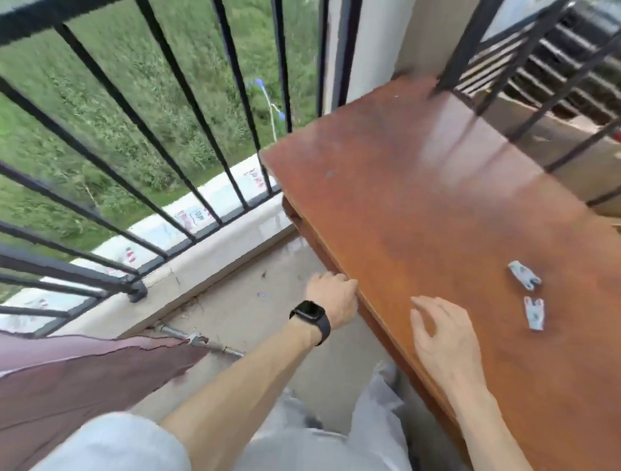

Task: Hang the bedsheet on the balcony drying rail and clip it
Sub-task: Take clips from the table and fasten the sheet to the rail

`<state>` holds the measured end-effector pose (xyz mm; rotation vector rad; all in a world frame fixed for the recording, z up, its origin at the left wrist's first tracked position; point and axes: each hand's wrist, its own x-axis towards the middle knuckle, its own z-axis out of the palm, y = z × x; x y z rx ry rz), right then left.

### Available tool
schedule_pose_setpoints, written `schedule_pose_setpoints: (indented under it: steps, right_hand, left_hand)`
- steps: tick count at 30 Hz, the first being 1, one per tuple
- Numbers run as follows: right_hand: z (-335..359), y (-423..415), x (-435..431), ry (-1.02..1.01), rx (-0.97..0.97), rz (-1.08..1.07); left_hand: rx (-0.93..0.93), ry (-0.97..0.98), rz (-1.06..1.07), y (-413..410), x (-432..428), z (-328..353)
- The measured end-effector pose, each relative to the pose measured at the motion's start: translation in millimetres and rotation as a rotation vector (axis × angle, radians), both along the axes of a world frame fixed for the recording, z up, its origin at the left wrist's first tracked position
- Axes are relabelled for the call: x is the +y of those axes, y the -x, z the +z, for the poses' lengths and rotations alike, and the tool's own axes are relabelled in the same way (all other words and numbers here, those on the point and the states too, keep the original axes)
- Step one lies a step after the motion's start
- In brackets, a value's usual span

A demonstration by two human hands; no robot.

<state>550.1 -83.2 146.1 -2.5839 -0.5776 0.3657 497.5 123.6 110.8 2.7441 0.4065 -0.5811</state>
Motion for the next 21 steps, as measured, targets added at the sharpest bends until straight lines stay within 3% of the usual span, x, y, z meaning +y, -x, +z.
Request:
schedule_pose_setpoints:
  steps: [5, 10, 21]
  right_hand:
    - [3.7, -16.4, -71.7, 0.0, -0.074, -0.266]
    - [-6.2, -51.6, -133.7, 0.031, -0.084, -0.386]
    - [-71.0, -171.1, -192.2, 0.197, 0.234, -0.56]
  left_hand:
    - [-0.077, -0.023, -0.219, -66.0, -48.8, 19.4]
    - [-0.085, -0.052, -0.348, -135.2, -106.7, 20.8]
    - [-0.032, 0.023, -0.412, -269.5, -220.6, -39.8]
